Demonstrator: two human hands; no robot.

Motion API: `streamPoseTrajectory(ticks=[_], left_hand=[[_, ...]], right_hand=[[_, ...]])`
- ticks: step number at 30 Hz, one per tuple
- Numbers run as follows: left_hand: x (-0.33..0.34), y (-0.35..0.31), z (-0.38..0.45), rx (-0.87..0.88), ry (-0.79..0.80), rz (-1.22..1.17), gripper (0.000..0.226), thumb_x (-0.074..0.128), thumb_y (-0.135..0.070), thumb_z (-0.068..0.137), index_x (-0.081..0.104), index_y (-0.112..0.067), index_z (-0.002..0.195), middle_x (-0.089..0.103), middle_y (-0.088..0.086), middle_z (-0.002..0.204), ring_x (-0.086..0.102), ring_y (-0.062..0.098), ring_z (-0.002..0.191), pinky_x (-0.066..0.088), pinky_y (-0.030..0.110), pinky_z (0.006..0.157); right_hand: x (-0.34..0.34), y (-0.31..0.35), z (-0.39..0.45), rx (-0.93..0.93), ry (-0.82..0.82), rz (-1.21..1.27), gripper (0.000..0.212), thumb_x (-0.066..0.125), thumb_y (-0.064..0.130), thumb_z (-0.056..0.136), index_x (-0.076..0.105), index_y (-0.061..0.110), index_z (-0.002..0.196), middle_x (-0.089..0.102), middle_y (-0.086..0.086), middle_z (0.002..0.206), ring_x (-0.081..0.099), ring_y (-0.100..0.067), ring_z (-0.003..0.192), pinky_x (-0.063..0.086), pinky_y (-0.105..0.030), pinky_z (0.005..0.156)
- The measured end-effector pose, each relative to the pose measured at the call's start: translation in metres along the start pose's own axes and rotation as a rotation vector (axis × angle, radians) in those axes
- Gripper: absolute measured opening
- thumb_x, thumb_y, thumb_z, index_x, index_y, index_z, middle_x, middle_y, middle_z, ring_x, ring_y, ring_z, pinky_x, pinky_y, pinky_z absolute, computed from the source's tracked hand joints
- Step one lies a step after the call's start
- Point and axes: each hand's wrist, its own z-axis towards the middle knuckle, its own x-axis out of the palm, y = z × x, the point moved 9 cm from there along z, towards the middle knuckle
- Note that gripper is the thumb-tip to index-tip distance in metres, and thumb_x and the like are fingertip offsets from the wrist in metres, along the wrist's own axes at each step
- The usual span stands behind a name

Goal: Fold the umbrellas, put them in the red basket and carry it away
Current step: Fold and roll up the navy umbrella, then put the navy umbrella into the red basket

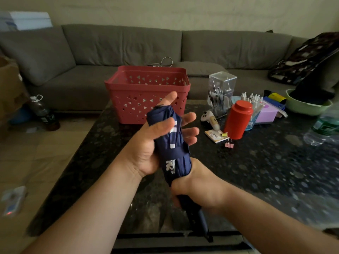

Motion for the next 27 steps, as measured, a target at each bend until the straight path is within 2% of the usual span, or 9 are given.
streamPoseTrajectory(ticks=[3, 6, 9, 12, 15, 18, 22, 25, 27], left_hand=[[0.001, 0.001, 0.002, -0.061, 0.0, -0.075, 0.082, 0.095, -0.018, 0.068, 0.058, -0.025, 0.141, 0.062, 0.001, 0.085, 0.066, 0.017, 0.068, 0.061, 0.042, 0.076], [-0.006, -0.005, 0.006, -0.049, -0.146, 0.038, 0.053, 0.075, -0.006, 0.08, 0.061, -0.026, 0.126, 0.057, -0.002, 0.075, 0.055, 0.013, 0.056, 0.055, 0.034, 0.063], [-0.01, -0.012, 0.008, 0.045, -0.297, 0.218, 0.043, 0.071, -0.001, 0.08, 0.062, -0.023, 0.115, 0.059, 0.002, 0.076, 0.055, 0.018, 0.057, 0.053, 0.035, 0.061], [-0.02, -0.012, 0.005, 0.147, -0.539, 0.308, 0.036, 0.078, 0.004, 0.083, 0.062, -0.024, 0.099, 0.061, 0.0, 0.073, 0.055, 0.017, 0.055, 0.052, 0.032, 0.055], [-0.035, -0.006, 0.0, 0.159, -0.726, 0.275, 0.036, 0.079, 0.003, 0.084, 0.064, -0.03, 0.086, 0.061, 0.0, 0.07, 0.054, 0.017, 0.053, 0.05, 0.031, 0.051], [-0.041, -0.007, -0.002, 0.128, -0.791, 0.255, 0.03, 0.081, -0.002, 0.084, 0.065, -0.026, 0.09, 0.063, -0.002, 0.068, 0.057, 0.013, 0.05, 0.052, 0.029, 0.049], [-0.045, -0.015, -0.007, 0.204, -0.862, 0.274, 0.032, 0.084, -0.004, 0.082, 0.065, -0.023, 0.098, 0.068, 0.001, 0.081, 0.062, 0.019, 0.063, 0.054, 0.033, 0.058], [-0.042, -0.02, -0.007, 0.211, -0.859, 0.287, 0.039, 0.085, -0.006, 0.081, 0.065, -0.024, 0.109, 0.071, 0.003, 0.095, 0.066, 0.02, 0.073, 0.056, 0.035, 0.062], [-0.041, -0.017, -0.002, 0.148, -0.761, 0.204, 0.053, 0.084, -0.011, 0.081, 0.062, -0.03, 0.125, 0.071, 0.001, 0.1, 0.069, 0.017, 0.074, 0.059, 0.034, 0.064]], right_hand=[[0.021, -0.009, -0.006, 0.116, 0.176, 0.193, 0.028, 0.064, -0.003, 0.062, 0.055, 0.004, 0.087, 0.054, -0.017, 0.069, 0.055, -0.026, 0.053, 0.05, -0.035, 0.057], [0.018, -0.001, -0.006, 0.079, 0.286, 0.231, 0.048, 0.074, 0.003, 0.067, 0.061, 0.005, 0.113, 0.069, -0.015, 0.094, 0.069, -0.024, 0.078, 0.058, -0.035, 0.072], [0.0, 0.004, 0.005, 0.001, 0.148, 0.204, 0.065, 0.085, 0.023, 0.066, 0.061, 0.01, 0.125, 0.072, -0.01, 0.102, 0.069, -0.023, 0.092, 0.055, -0.038, 0.084], [-0.017, 0.007, 0.016, -0.144, -0.14, -0.146, 0.055, 0.092, 0.024, 0.07, 0.066, 0.022, 0.118, 0.079, 0.003, 0.101, 0.075, -0.014, 0.089, 0.057, -0.035, 0.079], [-0.021, 0.007, 0.02, -0.121, -0.217, -0.267, 0.045, 0.089, 0.025, 0.074, 0.065, 0.032, 0.111, 0.078, 0.007, 0.093, 0.075, -0.01, 0.077, 0.056, -0.03, 0.07], [-0.018, 0.005, 0.024, -0.053, -0.123, -0.239, 0.043, 0.087, 0.017, 0.077, 0.064, 0.028, 0.111, 0.077, 0.006, 0.09, 0.073, -0.008, 0.073, 0.058, -0.028, 0.069], [-0.026, 0.003, 0.018, -0.054, -0.131, -0.283, 0.065, 0.093, 0.036, 0.069, 0.059, 0.045, 0.124, 0.076, 0.012, 0.111, 0.074, -0.008, 0.098, 0.061, -0.037, 0.09], [-0.027, 0.009, 0.011, -0.144, -0.21, -0.381, 0.06, 0.087, 0.026, 0.078, 0.057, 0.047, 0.126, 0.074, 0.02, 0.107, 0.072, 0.0, 0.094, 0.057, -0.021, 0.078], [-0.025, 0.014, 0.012, -0.153, -0.215, -0.304, 0.052, 0.083, 0.012, 0.08, 0.061, 0.042, 0.116, 0.075, 0.017, 0.092, 0.072, 0.0, 0.078, 0.054, -0.021, 0.069]])
